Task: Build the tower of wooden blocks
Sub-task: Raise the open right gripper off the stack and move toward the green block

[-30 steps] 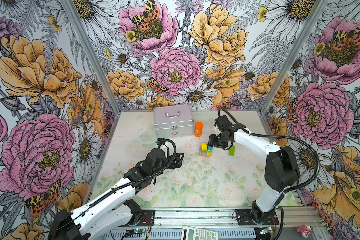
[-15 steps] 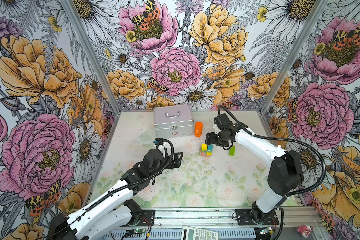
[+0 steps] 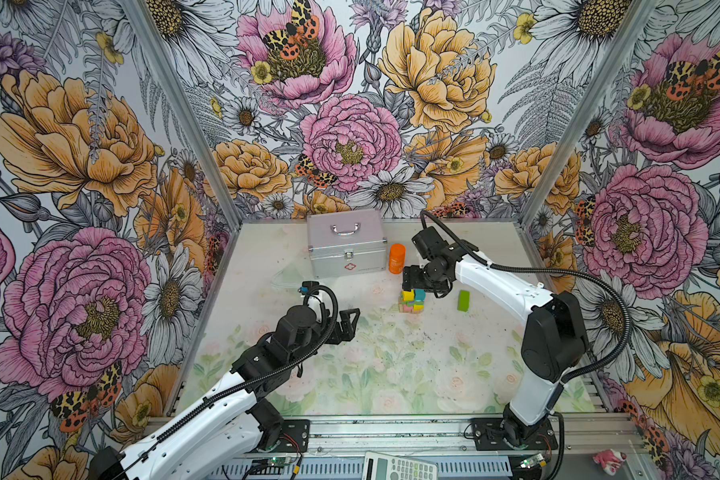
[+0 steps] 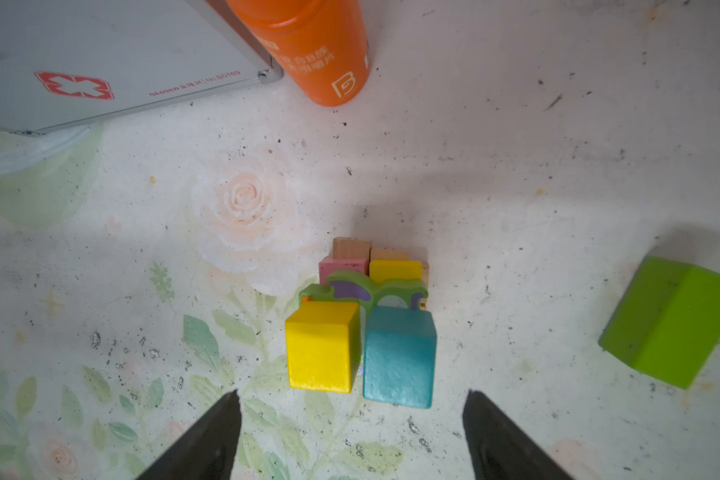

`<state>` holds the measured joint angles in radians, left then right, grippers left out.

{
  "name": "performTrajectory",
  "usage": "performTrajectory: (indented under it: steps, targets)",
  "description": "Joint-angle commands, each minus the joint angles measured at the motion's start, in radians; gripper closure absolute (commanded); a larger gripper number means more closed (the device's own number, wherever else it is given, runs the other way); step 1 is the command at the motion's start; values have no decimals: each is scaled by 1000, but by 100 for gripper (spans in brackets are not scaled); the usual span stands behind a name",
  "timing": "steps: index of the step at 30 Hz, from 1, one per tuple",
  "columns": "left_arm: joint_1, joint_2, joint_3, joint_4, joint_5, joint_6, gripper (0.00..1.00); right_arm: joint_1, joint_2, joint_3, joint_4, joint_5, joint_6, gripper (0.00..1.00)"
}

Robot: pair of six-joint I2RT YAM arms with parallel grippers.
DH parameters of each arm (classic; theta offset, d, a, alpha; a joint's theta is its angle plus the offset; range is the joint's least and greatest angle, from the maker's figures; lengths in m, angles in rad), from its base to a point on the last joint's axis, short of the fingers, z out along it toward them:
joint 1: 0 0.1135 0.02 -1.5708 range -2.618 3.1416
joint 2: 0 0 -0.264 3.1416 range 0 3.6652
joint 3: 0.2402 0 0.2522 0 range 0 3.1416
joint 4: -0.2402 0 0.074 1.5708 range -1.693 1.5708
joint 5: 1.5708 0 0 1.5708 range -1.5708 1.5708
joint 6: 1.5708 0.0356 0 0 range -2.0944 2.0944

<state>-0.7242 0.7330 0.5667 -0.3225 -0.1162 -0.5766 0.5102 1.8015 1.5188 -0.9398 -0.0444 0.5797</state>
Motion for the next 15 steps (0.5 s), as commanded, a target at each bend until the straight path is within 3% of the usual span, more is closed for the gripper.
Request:
performTrajectory:
  steps: [1, 15]
  targets:
    - [9, -23, -13, -13, -22, 7, 1, 8, 23, 37, -32, 40, 19, 14]
    - [38, -41, -25, -19, -7, 22, 1, 24, 79, 84, -57, 41, 21, 14]
